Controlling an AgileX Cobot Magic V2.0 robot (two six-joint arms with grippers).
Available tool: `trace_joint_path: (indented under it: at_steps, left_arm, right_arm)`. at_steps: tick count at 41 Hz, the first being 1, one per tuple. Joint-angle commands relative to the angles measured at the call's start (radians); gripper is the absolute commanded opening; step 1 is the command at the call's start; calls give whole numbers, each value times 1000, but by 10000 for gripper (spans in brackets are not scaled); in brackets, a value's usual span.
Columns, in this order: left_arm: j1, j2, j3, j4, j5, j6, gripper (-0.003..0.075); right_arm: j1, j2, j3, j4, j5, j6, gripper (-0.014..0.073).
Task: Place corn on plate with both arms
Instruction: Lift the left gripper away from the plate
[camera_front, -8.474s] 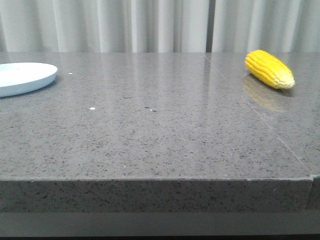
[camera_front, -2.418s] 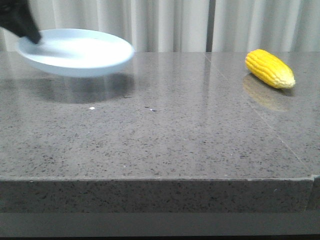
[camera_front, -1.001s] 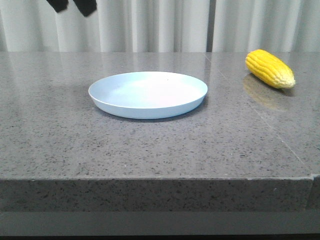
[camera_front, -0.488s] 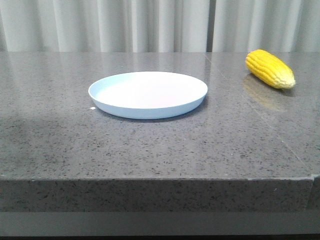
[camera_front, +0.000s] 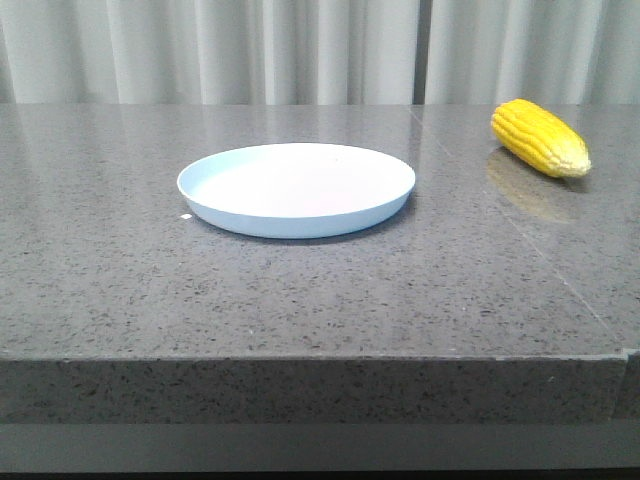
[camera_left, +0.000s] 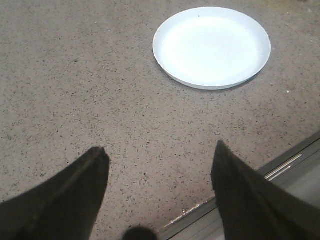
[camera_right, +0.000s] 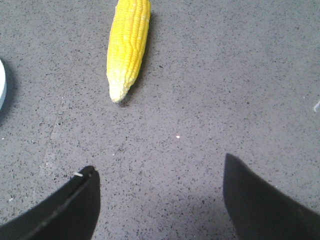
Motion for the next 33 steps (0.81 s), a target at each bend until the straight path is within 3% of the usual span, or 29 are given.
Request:
trace_joint_path:
  at_steps: [1, 21, 33]
  left_arm:
    - [-4, -15, -14, -5, -67, -14, 442]
    - [-4, -17, -10, -5, -63, -14, 442]
    - [-4, -17, -10, -5, -63, -14, 442]
  right_arm:
    - [-8, 1, -32, -13, -61, -9, 542]
    - [-8, 1, -34, -13, -67, -9, 542]
    - [47, 87, -142, -13, -1, -16, 561]
